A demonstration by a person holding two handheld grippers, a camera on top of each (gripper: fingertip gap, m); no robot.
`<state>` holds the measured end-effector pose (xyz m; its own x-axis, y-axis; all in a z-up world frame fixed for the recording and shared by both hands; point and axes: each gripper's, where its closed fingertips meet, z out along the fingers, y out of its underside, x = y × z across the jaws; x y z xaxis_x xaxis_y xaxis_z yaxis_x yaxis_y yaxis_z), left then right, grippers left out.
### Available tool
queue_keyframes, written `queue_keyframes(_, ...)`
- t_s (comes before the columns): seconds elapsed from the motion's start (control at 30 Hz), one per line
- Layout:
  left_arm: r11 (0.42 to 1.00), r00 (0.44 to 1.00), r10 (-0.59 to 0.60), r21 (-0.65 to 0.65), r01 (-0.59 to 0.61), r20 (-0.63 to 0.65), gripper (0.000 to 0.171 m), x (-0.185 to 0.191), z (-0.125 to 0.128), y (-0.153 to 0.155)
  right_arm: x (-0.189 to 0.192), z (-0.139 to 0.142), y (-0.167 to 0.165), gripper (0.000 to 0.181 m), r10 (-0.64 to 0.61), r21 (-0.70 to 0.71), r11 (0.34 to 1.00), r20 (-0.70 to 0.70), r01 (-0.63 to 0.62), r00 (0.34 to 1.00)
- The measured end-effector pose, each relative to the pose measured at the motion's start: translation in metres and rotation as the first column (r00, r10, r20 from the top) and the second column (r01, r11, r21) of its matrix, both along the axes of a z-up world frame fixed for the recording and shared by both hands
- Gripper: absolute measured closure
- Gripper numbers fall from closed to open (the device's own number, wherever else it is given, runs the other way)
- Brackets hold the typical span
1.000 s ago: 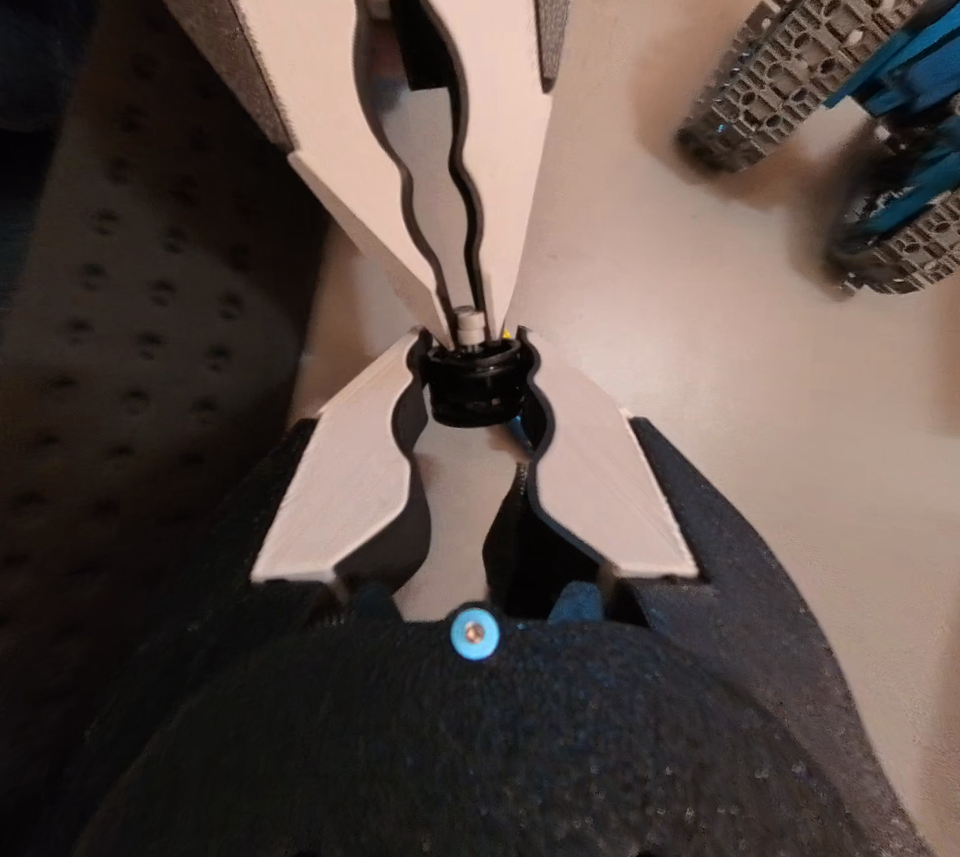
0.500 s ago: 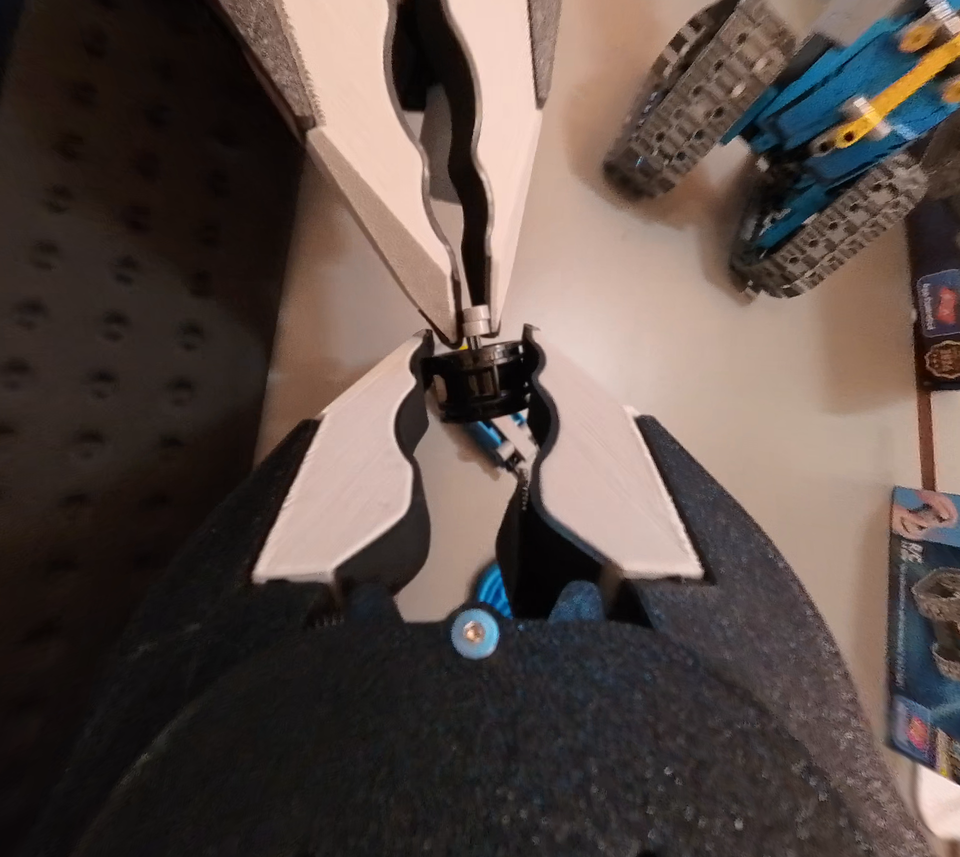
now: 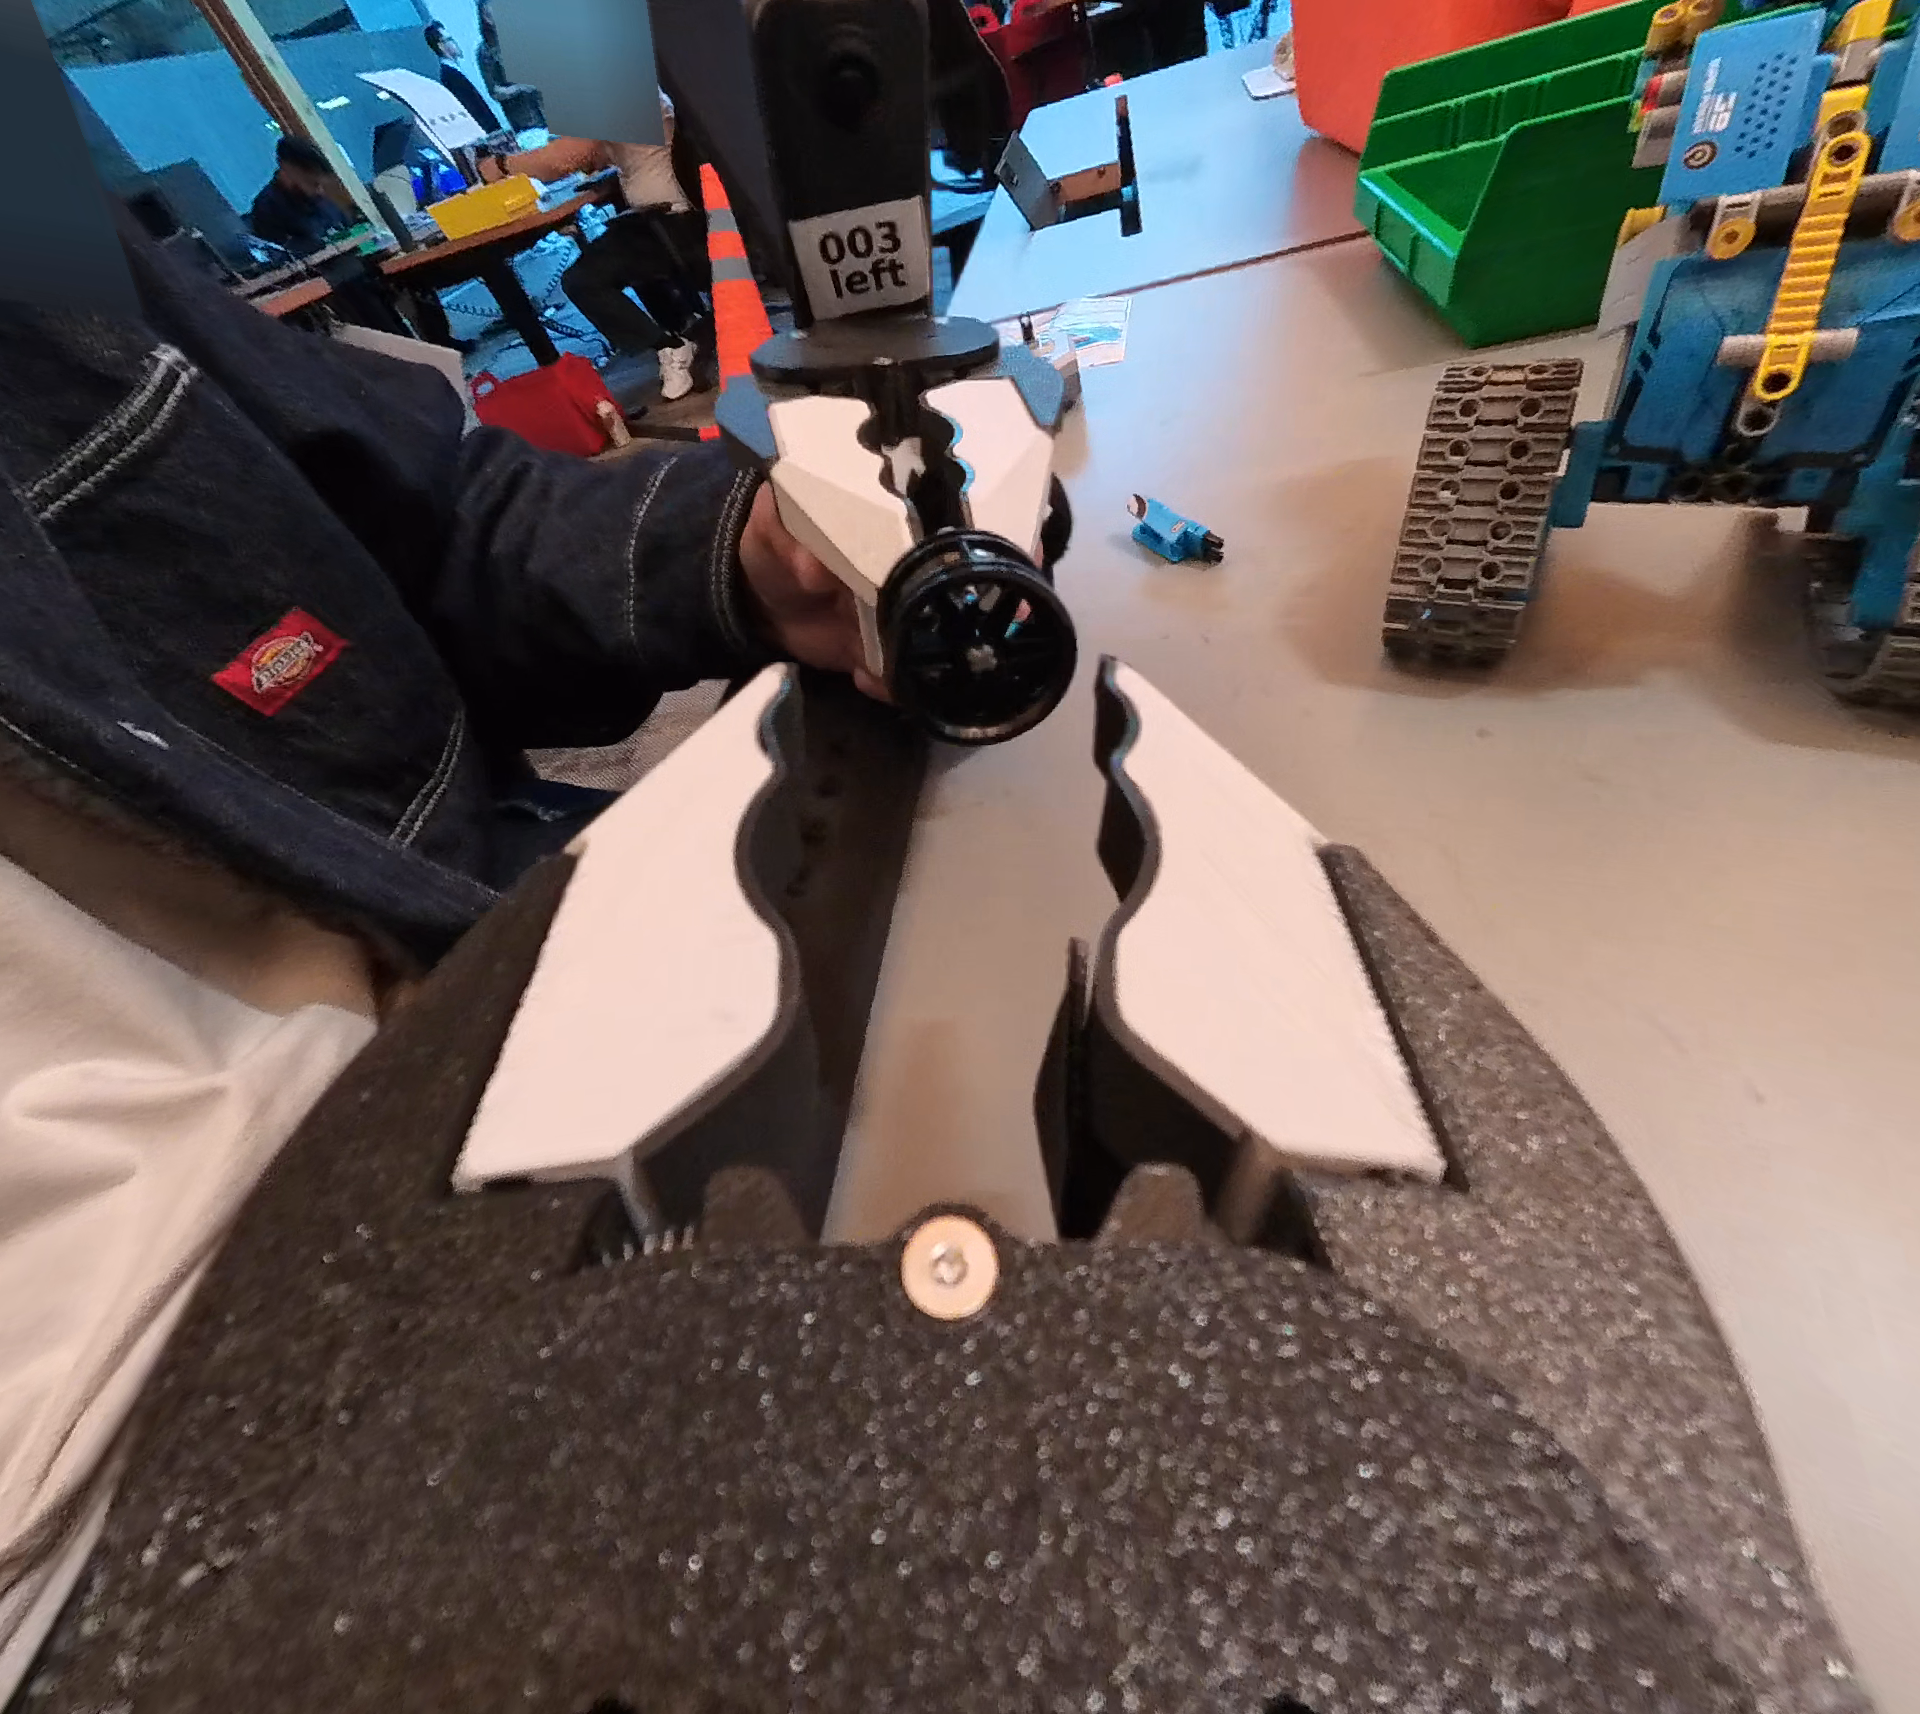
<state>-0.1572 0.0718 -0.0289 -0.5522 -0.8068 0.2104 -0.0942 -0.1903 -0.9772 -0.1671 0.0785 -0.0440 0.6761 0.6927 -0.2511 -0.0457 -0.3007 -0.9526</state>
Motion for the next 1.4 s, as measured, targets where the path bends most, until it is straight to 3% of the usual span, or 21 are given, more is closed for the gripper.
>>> queue_keyframes(0.13,0.999,1.0,0.015,0.039,-0.015,0.014,0.166,0.001,-0.001,-0.002,0.011,0.011,-0.001,0.15,-0.02,0.039,0.999,-0.053,0.022,0.998)
queue_keyframes(0.37,0.973,0.99,0.096,0.201,-0.115,0.101,0.163,0.004,-0.001,-0.006,0.014,0.011,-0.005,0.151,0.052,-0.062,0.996,-0.222,-0.067,0.974)
queue_keyframes(0.57,0.977,0.993,0.101,0.182,-0.11,0.059,0.159,0.006,-0.005,-0.003,0.015,0.007,-0.002,0.151,0.042,-0.064,0.996,-0.234,-0.058,0.971)
queue_keyframes(0.87,0.981,0.996,0.089,0.177,-0.083,-0.026,0.166,0.009,-0.018,-0.001,0.014,-0.01,0.001,0.152,-0.001,-0.082,0.997,-0.095,-0.007,0.995)
queue_keyframes(1.13,0.965,0.99,0.114,0.246,-0.09,-0.085,0.166,0.012,-0.031,0.001,0.018,-0.021,0.002,0.152,-0.016,-0.085,0.996,0.016,0.018,1.0)
queue_keyframes(1.4,0.935,0.994,0.091,0.349,-0.064,-0.062,0.165,0.004,-0.036,-0.004,0.012,-0.023,-0.004,0.152,-0.015,-0.037,0.999,0.188,0.022,0.982)
